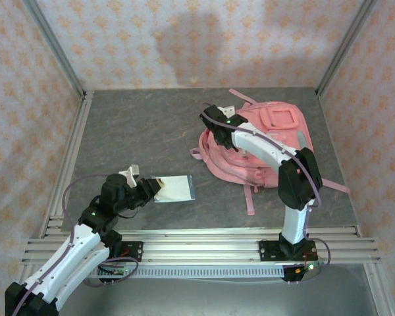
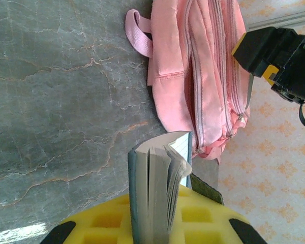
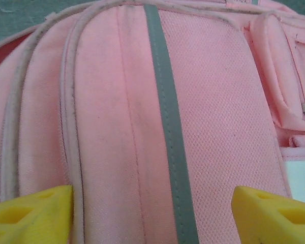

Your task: Pack books, pencil case, and school supplies into a backpack

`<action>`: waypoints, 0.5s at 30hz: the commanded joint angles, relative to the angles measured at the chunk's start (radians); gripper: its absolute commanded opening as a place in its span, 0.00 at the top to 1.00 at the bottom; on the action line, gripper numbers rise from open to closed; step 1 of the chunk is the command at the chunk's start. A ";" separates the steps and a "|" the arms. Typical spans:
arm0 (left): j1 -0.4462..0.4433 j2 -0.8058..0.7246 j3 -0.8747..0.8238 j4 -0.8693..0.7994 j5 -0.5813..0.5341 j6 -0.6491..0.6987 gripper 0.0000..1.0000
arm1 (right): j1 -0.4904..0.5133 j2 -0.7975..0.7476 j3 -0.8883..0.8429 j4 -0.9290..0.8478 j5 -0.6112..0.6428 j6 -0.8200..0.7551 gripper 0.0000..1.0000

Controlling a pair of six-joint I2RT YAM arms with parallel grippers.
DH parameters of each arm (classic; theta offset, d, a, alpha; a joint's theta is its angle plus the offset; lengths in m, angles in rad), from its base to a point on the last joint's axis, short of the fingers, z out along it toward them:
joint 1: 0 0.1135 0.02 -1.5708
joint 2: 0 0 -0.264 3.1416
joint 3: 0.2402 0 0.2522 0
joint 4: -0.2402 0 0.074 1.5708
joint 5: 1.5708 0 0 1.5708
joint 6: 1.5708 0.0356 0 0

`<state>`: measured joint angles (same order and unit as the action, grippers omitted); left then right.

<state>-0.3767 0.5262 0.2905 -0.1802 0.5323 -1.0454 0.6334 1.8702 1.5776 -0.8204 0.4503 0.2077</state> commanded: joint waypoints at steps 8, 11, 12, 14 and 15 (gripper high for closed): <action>0.007 0.052 0.011 0.038 -0.017 0.020 1.00 | -0.052 0.060 -0.006 0.020 -0.239 -0.015 0.67; 0.007 0.065 0.027 0.025 -0.023 0.028 1.00 | -0.063 -0.037 -0.058 0.084 -0.290 -0.017 0.92; 0.007 0.070 0.035 0.018 -0.027 0.033 1.00 | -0.072 -0.079 -0.076 0.109 -0.316 -0.015 0.97; 0.007 0.084 0.057 -0.008 -0.044 0.045 1.00 | -0.093 -0.169 -0.115 0.165 -0.383 -0.006 1.00; 0.007 0.095 0.074 -0.034 -0.060 0.058 1.00 | -0.109 -0.224 -0.144 0.208 -0.441 -0.003 1.00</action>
<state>-0.3767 0.6121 0.2985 -0.1936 0.5144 -1.0313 0.5537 1.7908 1.4784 -0.6853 0.1280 0.1970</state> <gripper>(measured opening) 0.133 0.047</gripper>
